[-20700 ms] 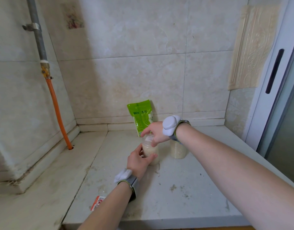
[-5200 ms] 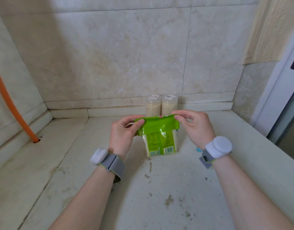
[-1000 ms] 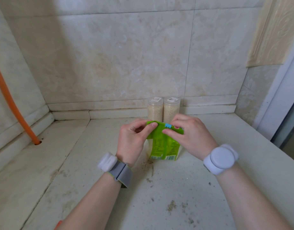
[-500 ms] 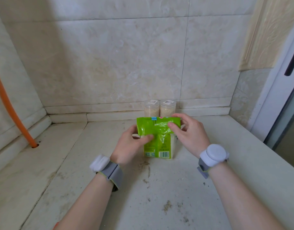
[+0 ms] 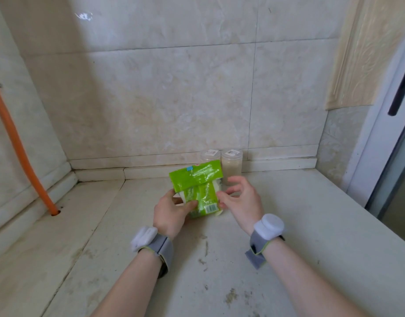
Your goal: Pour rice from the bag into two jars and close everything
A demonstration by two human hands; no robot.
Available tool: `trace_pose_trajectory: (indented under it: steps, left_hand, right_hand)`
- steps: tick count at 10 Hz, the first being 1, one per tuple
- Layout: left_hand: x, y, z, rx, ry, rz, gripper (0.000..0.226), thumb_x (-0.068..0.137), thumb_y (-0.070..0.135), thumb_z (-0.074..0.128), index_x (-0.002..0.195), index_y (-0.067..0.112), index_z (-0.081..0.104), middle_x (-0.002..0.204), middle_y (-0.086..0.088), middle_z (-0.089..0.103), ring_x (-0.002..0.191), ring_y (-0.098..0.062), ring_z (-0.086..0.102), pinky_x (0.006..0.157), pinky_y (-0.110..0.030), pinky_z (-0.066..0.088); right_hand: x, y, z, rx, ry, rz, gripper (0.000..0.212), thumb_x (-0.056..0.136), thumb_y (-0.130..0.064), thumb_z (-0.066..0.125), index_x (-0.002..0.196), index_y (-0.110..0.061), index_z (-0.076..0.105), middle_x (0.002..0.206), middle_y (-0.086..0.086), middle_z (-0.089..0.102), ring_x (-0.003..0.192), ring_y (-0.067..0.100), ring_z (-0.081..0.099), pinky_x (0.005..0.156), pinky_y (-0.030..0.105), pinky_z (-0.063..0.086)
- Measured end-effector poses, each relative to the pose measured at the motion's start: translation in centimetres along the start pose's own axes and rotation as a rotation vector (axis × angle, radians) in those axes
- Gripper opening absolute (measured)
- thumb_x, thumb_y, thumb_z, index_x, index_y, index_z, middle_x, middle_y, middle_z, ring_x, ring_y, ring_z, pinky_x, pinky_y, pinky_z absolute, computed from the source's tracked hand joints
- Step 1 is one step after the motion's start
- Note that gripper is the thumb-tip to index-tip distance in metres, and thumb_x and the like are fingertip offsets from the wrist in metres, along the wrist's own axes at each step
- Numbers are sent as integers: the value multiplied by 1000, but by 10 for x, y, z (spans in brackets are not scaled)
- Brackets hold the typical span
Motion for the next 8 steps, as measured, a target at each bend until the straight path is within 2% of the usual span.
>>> trace_pose_trajectory:
  steps: [1,2,3,4,5,6,8]
  left_hand:
    - [16,-1,-4,26,122,-24,37,76,25,76,110,23,60,99,-2,72,79,-23,69,68,-31,56]
    - [38,-4,-8,56,211,-53,49,78,23,74,122,15,55,110,-9,71,101,-30,65,84,-33,48]
    - [58,-8,-14,-9,298,-118,43,79,17,72,117,11,54,113,-14,69,106,-30,62,86,-31,44]
    - [75,-12,-16,30,280,-74,29,80,14,71,105,12,56,111,-14,69,107,-29,62,85,-30,42]
    - [89,-12,-17,76,264,-23,32,80,17,72,108,10,58,109,-13,69,104,-30,62,85,-31,43]
    - [96,-12,-14,94,230,1,33,82,18,71,112,10,57,112,-14,68,103,-31,62,86,-32,45]
    - [76,-10,-18,76,237,7,48,88,27,65,130,13,48,132,-12,57,122,-30,53,96,-33,40]
  right_hand:
    - [7,-7,19,-139,-97,-32,26,79,-21,71,104,-24,64,89,-3,70,79,12,66,76,16,46]
    - [17,-9,45,-222,-214,-38,40,84,-22,67,123,-18,61,116,3,68,104,17,66,90,22,47]
    - [30,-10,68,-382,-339,-74,53,86,-28,62,137,-21,49,130,3,62,121,22,58,98,32,47]
    - [42,-9,85,-482,-399,-75,62,87,-32,58,145,-19,39,139,6,55,128,28,50,102,34,44]
    - [53,-9,96,-574,-418,-39,71,87,-35,57,150,-17,28,145,8,47,134,31,43,107,36,40]
    - [57,-7,99,-590,-418,-35,71,88,-34,57,151,-18,26,146,8,46,134,31,42,107,35,39]
    - [39,-11,88,-547,-418,-88,71,90,-28,56,152,-17,23,154,4,33,142,26,32,113,33,31]
Point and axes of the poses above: each hand's wrist, its own x-axis towards the middle knuckle, its own z-axis out of the palm, y = z × x, the point moved 2 cm from there along x, towards the middle knuckle
